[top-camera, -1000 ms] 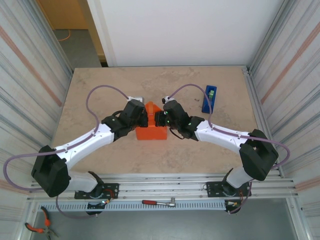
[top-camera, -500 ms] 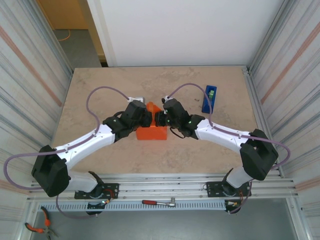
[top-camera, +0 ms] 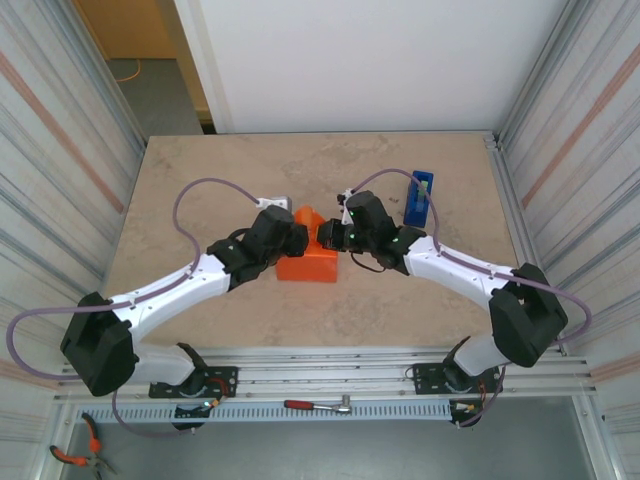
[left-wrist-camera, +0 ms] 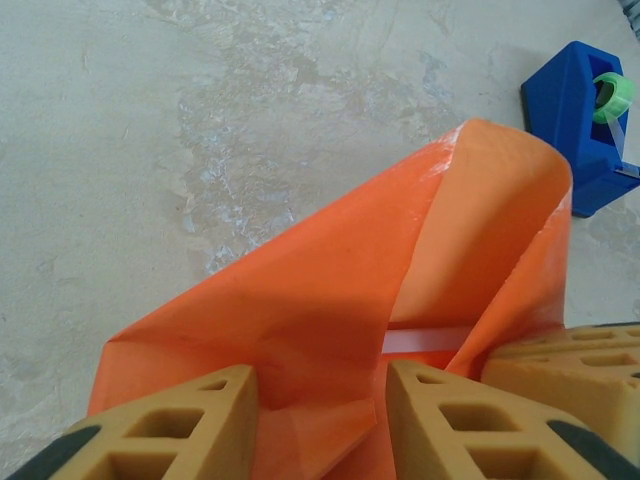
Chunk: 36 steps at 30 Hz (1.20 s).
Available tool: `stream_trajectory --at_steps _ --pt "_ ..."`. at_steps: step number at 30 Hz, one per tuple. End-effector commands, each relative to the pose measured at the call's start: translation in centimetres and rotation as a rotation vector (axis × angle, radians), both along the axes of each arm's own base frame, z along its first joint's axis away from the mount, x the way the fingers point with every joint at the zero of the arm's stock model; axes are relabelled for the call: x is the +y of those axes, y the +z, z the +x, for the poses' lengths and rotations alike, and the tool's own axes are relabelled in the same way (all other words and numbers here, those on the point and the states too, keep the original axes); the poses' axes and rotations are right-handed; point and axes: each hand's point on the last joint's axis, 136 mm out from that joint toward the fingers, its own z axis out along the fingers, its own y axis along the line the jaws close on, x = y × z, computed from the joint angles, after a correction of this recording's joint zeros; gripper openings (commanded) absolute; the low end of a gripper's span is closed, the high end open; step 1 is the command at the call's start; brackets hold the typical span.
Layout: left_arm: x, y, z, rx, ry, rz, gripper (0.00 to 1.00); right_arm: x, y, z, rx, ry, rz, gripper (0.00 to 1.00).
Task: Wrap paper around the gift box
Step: Fold the seventh fold of the wrapping paper on the gift box.
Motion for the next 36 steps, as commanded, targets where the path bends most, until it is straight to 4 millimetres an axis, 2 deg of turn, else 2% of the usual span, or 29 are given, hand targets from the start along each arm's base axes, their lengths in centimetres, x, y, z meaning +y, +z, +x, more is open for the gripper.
stream_trajectory --at_steps 1,14,24,36 --pt "-0.1 -3.0 -1.8 0.095 -0.046 0.056 0.39 -0.4 1.0 -0.8 0.031 0.009 0.039 0.00" --pt "-1.8 -1.3 -1.4 0.081 -0.073 -0.017 0.39 -0.4 -1.0 -1.3 0.075 0.018 0.032 0.00" --pt "-1.9 -3.5 -2.0 0.046 -0.088 0.102 0.41 -0.2 -0.9 -1.5 0.087 0.022 0.048 0.00" --pt "-1.1 -7.0 -2.9 0.021 -0.083 0.275 0.43 -0.1 -0.9 -1.7 0.100 0.027 0.061 0.00"
